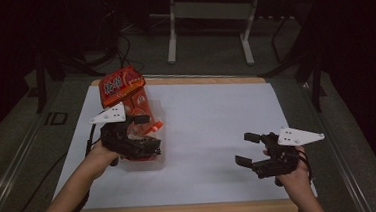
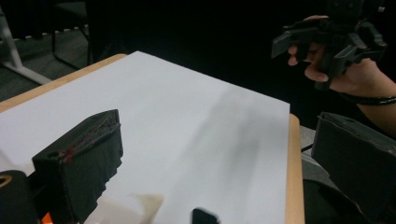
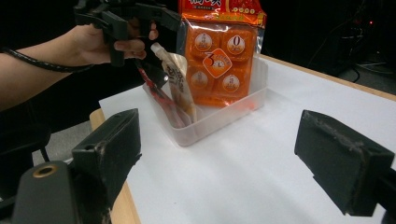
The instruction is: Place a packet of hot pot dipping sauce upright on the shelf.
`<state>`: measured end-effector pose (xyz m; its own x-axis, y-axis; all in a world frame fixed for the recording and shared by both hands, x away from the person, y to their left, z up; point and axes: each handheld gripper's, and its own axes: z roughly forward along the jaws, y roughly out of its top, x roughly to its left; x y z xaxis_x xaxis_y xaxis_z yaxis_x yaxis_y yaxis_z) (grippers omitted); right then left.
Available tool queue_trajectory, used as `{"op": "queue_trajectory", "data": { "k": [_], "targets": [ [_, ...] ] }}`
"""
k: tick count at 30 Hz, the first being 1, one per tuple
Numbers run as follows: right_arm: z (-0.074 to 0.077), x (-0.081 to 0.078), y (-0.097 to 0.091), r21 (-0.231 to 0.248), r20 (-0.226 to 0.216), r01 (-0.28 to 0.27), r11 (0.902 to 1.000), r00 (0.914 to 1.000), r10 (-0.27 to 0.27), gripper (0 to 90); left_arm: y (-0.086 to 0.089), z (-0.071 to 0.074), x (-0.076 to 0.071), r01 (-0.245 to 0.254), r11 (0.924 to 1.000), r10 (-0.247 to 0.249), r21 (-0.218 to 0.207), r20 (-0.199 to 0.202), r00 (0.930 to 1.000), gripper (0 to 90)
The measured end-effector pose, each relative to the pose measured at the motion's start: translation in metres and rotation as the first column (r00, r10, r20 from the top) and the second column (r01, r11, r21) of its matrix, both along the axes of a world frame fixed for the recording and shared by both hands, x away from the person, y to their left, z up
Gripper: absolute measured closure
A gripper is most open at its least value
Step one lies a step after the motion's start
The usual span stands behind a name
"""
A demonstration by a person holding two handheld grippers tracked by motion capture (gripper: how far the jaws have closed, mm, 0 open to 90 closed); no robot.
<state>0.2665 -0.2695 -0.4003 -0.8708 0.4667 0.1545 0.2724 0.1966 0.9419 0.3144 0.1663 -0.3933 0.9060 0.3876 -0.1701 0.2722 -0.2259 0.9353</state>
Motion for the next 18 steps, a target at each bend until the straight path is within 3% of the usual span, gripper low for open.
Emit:
{"op": "queue_trajectory", "data": {
  "k": [5,10,18],
  "targets": [
    [0.001,-0.001,0.000,-0.003,0.003,0.002,1.0000,1.0000,-0.002,14.3,-0.017,0.008,-0.012,0.007,0.9997,-0.007,-0.023,0.020,0.9998,2.4],
    [0.000,-0.002,0.001,-0.006,0.002,0.000,1.0000,1.0000,0.000,14.3,-0.028,0.012,-0.020,-0.005,1.0000,0.005,-0.002,0.048,0.9988,2.4],
    [-0.002,-0.002,0.001,-0.010,-0.001,-0.003,1.0000,1.0000,0.003,14.3,-0.040,0.012,-0.032,0.032,0.9995,-0.031,-0.006,0.039,0.9988,2.4]
  ]
}}
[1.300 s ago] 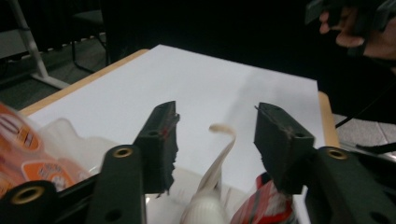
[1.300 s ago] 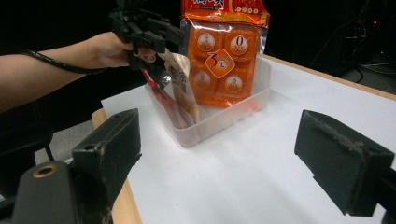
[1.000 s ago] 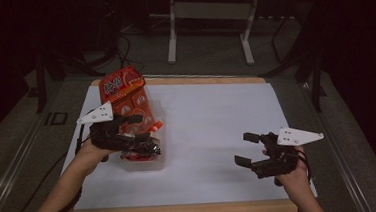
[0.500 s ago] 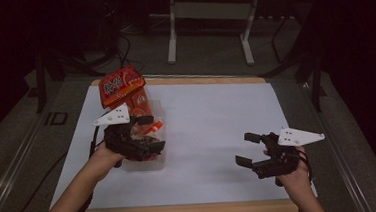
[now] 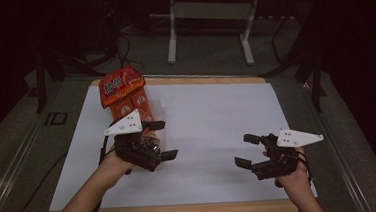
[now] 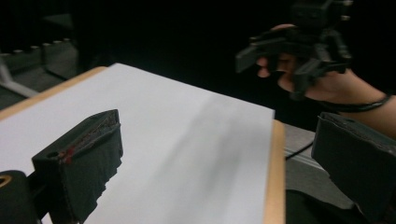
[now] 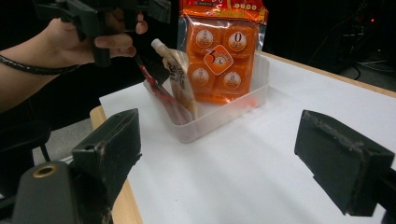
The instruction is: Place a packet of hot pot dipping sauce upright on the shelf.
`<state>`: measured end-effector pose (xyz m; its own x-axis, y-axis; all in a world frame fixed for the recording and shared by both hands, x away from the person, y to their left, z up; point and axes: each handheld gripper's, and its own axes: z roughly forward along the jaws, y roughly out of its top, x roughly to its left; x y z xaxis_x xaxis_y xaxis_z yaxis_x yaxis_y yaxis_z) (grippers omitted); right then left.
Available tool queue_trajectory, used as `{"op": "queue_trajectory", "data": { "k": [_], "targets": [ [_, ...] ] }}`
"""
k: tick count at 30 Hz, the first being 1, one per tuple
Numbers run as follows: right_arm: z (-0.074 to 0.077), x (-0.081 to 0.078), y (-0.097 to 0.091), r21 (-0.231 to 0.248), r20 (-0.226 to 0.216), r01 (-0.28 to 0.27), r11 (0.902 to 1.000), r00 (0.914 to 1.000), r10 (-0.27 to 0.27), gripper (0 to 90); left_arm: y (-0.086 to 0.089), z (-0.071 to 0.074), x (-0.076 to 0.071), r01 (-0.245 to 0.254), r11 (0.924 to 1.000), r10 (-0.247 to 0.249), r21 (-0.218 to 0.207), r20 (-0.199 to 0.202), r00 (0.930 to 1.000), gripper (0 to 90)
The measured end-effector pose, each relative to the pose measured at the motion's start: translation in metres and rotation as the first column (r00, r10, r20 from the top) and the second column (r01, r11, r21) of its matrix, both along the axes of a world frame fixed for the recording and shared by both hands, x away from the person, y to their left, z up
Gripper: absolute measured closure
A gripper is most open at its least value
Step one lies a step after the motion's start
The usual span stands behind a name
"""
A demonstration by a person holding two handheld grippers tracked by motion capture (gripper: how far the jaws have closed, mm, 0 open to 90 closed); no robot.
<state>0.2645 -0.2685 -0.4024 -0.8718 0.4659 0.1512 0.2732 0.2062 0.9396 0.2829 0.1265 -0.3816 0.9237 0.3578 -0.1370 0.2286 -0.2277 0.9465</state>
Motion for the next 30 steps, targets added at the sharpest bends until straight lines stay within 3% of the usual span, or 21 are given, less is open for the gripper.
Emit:
{"op": "queue_trajectory", "data": {
  "k": [5,8,17,22,30],
  "targets": [
    [-0.001,0.000,0.000,-0.001,-0.005,0.000,1.0000,1.0000,0.000,14.3,-0.011,-0.004,-0.011,0.014,0.9999,-0.013,0.004,-0.005,0.9999,2.4],
    [-0.003,0.000,0.001,-0.003,-0.010,-0.001,1.0000,0.9999,0.001,14.3,-0.019,-0.007,-0.018,0.022,0.9994,-0.022,0.027,-0.005,0.9998,2.5],
    [-0.009,0.001,0.005,-0.027,-0.014,-0.001,0.9996,0.9999,0.001,14.3,-0.030,-0.023,-0.032,0.066,0.9978,-0.065,0.006,-0.034,0.9973,2.5],
    [-0.013,0.003,0.006,-0.031,-0.022,0.000,0.9995,0.9998,0.000,14.3,-0.040,-0.030,-0.044,0.087,0.9952,-0.086,0.045,-0.018,0.9961,2.5],
    [-0.018,0.004,0.008,-0.045,-0.024,0.001,0.9990,0.9997,-0.002,14.3,-0.040,-0.047,-0.050,0.095,0.9949,-0.093,0.036,-0.035,0.9950,2.6]
  ]
}}
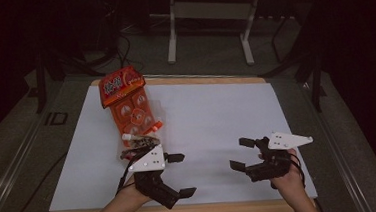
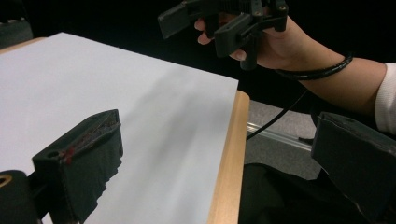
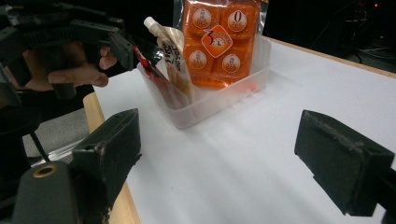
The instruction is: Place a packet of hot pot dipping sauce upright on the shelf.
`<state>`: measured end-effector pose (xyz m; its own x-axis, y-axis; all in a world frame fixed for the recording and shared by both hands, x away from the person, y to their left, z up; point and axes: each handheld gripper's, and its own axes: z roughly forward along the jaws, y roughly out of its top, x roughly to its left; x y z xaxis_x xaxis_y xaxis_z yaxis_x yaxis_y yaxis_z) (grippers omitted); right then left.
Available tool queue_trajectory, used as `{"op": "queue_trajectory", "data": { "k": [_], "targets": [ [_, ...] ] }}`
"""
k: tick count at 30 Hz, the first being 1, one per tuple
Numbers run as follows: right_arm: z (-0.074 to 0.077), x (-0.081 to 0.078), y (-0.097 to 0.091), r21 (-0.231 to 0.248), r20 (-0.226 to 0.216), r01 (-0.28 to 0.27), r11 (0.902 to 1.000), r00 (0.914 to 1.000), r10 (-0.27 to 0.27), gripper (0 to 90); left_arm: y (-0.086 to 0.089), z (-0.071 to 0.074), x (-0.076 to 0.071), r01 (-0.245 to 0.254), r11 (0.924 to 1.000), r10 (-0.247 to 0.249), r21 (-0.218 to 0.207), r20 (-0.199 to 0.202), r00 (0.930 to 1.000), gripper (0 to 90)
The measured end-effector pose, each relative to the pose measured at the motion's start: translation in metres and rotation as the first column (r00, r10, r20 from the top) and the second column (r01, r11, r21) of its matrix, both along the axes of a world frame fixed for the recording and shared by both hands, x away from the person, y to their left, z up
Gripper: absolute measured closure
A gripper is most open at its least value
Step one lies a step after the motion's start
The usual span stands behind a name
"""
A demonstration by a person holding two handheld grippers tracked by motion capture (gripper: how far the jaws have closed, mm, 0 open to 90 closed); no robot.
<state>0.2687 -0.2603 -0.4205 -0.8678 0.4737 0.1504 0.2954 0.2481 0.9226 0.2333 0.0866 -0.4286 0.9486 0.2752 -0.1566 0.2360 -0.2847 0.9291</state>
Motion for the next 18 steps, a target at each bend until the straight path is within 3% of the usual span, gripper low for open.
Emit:
{"op": "queue_trajectory", "data": {
  "k": [4,15,18],
  "targets": [
    [-0.002,0.001,0.000,-0.003,0.003,0.002,1.0000,1.0000,-0.002,14.3,0.002,-0.011,-0.002,-0.009,0.9999,0.009,0.006,0.004,0.9999,3.3],
    [-0.009,0.002,0.000,-0.019,0.001,0.007,0.9998,1.0000,-0.007,14.3,0.011,-0.042,-0.003,-0.025,0.9992,0.026,0.032,-0.036,0.9990,3.2],
    [-0.011,0.003,0.000,-0.028,0.001,0.006,0.9996,1.0000,-0.006,14.3,0.011,-0.048,-0.005,-0.021,0.9986,0.022,0.049,-0.026,0.9994,3.3]
  ]
}}
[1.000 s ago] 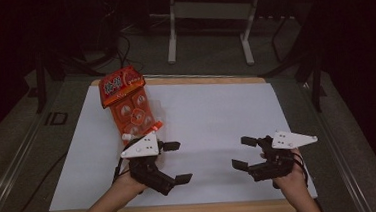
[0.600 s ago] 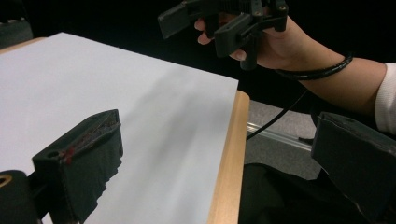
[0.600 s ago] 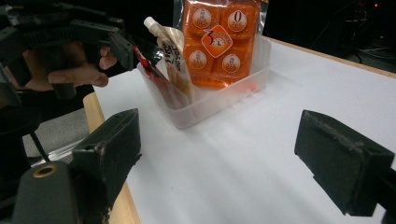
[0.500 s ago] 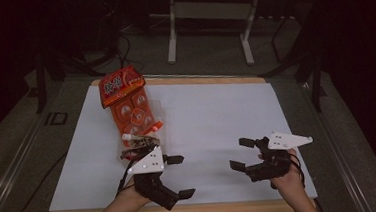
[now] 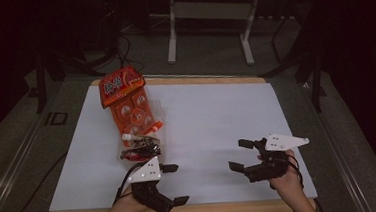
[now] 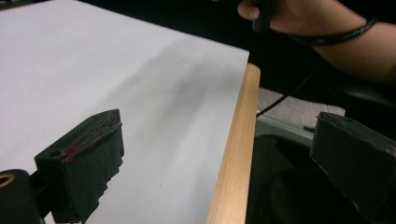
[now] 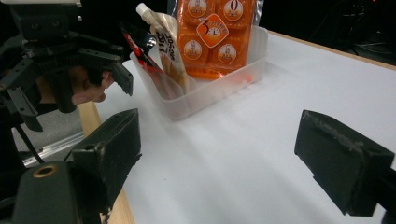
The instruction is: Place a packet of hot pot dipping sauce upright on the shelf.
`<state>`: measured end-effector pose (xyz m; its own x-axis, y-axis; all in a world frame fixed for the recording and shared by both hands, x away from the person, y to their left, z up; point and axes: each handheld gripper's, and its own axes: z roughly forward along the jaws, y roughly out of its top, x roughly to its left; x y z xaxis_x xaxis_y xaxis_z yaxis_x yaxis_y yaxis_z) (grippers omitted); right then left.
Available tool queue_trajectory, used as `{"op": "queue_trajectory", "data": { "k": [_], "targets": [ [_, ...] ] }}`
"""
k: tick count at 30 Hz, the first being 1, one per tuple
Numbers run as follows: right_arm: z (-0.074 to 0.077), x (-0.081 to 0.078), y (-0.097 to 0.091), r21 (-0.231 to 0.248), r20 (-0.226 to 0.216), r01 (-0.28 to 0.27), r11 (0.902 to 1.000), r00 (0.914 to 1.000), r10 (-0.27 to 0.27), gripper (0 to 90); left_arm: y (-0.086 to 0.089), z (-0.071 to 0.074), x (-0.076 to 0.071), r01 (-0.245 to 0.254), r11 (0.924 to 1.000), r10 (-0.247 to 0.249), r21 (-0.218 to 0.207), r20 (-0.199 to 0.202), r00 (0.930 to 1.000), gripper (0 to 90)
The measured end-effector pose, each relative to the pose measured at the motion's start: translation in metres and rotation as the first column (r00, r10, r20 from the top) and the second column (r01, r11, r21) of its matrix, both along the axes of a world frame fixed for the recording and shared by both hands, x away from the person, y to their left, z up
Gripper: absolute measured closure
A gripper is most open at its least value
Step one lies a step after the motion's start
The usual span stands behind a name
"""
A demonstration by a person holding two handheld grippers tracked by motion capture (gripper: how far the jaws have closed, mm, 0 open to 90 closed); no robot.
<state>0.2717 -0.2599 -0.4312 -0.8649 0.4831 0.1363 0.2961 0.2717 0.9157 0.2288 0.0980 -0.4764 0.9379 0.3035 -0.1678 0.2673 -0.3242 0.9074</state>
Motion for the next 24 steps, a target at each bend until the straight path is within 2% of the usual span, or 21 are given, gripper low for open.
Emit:
{"op": "queue_trajectory", "data": {
  "k": [4,11,13,16,18,24],
  "targets": [
    [-0.003,0.001,0.001,-0.004,-0.004,-0.002,1.0000,1.0000,0.002,14.3,0.000,-0.008,-0.003,0.006,0.9998,-0.006,0.019,0.020,0.9998,3.3],
    [-0.009,0.002,0.002,-0.013,-0.009,-0.005,0.9999,0.9999,0.005,14.3,-0.001,-0.018,-0.004,0.018,0.9989,-0.019,0.043,0.024,0.9995,4.1],
    [-0.013,0.003,0.002,-0.018,-0.013,-0.004,0.9998,0.9999,0.004,14.3,0.000,-0.022,-0.003,0.011,0.9990,-0.012,0.043,0.018,0.9998,4.1],
    [-0.017,0.004,0.002,-0.023,-0.013,-0.005,0.9997,0.9999,0.004,14.3,0.002,-0.026,-0.003,-0.019,0.9996,0.018,0.022,0.047,0.9987,4.1],
    [-0.018,0.004,0.002,-0.025,-0.014,-0.004,0.9997,0.9999,0.003,14.3,0.002,-0.028,-0.002,-0.028,0.9995,0.027,0.015,0.046,0.9986,4.1],
    [-0.027,0.005,0.004,-0.047,-0.009,-0.002,0.9989,1.0000,0.001,14.3,-0.001,-0.033,-0.004,-0.027,0.9985,0.024,0.048,0.063,0.9977,4.2]
  ]
}}
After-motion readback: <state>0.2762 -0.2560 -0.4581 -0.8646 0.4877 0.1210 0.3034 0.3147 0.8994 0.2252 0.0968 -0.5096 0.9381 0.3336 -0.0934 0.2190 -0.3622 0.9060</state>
